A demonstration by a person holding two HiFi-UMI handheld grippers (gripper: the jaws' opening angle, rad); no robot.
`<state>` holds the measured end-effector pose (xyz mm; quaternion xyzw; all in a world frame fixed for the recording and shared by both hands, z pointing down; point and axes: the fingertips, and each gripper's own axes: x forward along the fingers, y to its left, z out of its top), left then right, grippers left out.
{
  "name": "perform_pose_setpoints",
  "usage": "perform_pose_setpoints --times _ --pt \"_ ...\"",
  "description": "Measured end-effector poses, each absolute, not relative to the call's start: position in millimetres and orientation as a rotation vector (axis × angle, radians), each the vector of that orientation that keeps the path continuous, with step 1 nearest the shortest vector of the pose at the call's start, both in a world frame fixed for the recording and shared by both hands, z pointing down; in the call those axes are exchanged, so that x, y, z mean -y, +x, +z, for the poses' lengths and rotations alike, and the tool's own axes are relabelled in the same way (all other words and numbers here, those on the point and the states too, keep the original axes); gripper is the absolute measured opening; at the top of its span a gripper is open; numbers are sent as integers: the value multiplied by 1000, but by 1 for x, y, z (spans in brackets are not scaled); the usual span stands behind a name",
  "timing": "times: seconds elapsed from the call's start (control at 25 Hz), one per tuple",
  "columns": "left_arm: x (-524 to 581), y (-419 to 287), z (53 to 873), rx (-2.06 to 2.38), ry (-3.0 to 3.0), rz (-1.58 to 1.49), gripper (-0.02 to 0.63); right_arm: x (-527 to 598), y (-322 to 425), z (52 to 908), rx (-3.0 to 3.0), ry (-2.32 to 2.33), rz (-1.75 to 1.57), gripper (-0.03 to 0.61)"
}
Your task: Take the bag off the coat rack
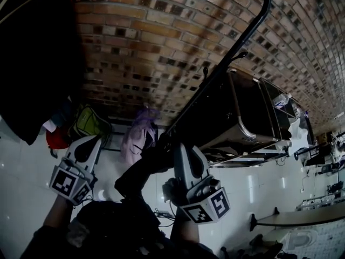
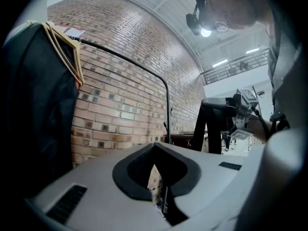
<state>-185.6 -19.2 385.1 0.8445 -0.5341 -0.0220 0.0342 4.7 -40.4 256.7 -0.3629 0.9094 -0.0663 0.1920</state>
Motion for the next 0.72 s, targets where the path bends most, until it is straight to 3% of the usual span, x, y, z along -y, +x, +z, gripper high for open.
perform_pose_setpoints --times 0.72 --pt "-90 -178 363 1465 2717 -101 31 -84 27 283 -2465 -1280 -278 54"
